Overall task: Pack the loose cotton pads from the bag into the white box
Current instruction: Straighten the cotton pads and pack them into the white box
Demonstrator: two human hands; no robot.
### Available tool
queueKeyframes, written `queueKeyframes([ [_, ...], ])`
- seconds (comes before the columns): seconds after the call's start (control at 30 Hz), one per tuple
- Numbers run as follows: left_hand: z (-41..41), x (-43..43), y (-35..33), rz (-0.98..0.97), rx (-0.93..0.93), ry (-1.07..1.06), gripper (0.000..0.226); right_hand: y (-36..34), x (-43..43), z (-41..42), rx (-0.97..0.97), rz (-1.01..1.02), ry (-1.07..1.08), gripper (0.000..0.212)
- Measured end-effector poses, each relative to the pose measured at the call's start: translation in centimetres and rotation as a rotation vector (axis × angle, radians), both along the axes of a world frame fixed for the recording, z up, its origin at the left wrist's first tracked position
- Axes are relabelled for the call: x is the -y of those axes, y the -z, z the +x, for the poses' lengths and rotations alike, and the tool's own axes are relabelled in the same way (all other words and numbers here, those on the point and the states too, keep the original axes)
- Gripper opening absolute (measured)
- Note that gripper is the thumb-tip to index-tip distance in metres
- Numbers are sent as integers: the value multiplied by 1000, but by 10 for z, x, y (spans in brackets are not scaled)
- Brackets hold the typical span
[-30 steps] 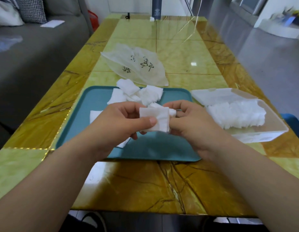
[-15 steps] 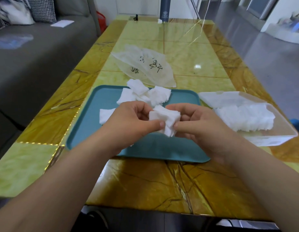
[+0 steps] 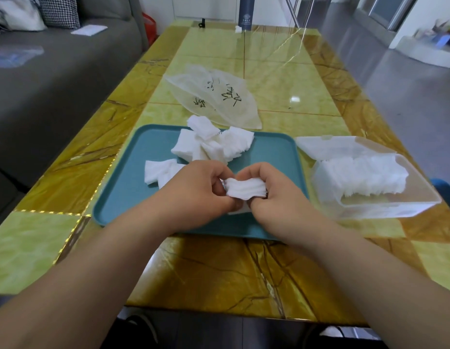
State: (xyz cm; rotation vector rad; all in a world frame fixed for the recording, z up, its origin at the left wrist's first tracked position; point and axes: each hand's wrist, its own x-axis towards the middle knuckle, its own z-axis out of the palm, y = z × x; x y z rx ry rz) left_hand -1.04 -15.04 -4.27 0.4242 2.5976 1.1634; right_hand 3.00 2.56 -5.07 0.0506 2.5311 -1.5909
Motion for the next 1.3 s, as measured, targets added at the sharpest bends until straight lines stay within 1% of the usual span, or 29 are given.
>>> queueKeyframes([
  [0.07, 1, 0, 2, 10, -29, -16, 22, 0, 7, -1, 38, -74, 17, 49],
  [0.13, 3, 4, 1, 33, -51, -29, 24, 0, 14, -5, 24, -104, 37, 51],
  [0.2, 5, 14, -2, 57, -79, -86, 28, -1, 19, -9, -30, -81, 68, 44],
  [0.23, 6, 21, -4, 36, -120, -139, 28, 0, 21, -11, -62, -58, 86, 39],
  [0.3, 7, 38, -6, -90, -204, -249, 22, 1, 23, -14, -91, -35, 117, 34],
  [0.37, 11, 52, -4, -240, -218, -306, 19, 4, 23, -15, -98, -12, 127, 35],
  [0.4, 13, 57, -1, -289, -209, -302, 22, 5, 23, -15, -106, 22, 131, 34],
  [0.47, 16, 59, 5, -321, -175, -274, 28, 7, 20, -15, -119, 117, 142, 31],
  [0.57, 16, 52, 10, -289, -141, -217, 32, 9, 12, -15, -132, 215, 134, 29],
  [0.67, 13, 41, 11, -251, -131, -137, 27, 9, 4, -13, -135, 278, 117, 30],
  [0.77, 6, 35, 7, -209, -186, -149, 19, 10, -2, -13, -130, 281, 132, 28],
  [0.8, 2, 34, 6, -213, -225, -168, 19, 10, -4, -13, -130, 275, 142, 28],
  [0.87, -4, 32, 7, -267, -263, -167, 27, 10, -7, -14, -130, 259, 156, 27],
  [0.93, -7, 30, 8, -284, -230, -112, 35, 10, -7, -15, -135, 244, 159, 26],
  [1.07, -7, 21, 12, -252, -212, -41, 34, 11, -8, -17, -124, 216, 156, 24],
  [1.13, -8, 18, 13, -275, -228, -43, 31, 12, -9, -18, -118, 211, 152, 24],
  [1.23, -7, 14, 11, -247, -228, -75, 15, 12, -9, -18, -114, 205, 152, 24],
  [1.3, -6, 15, 9, -215, -211, -111, 15, 10, -10, -18, -109, 202, 149, 24],
])
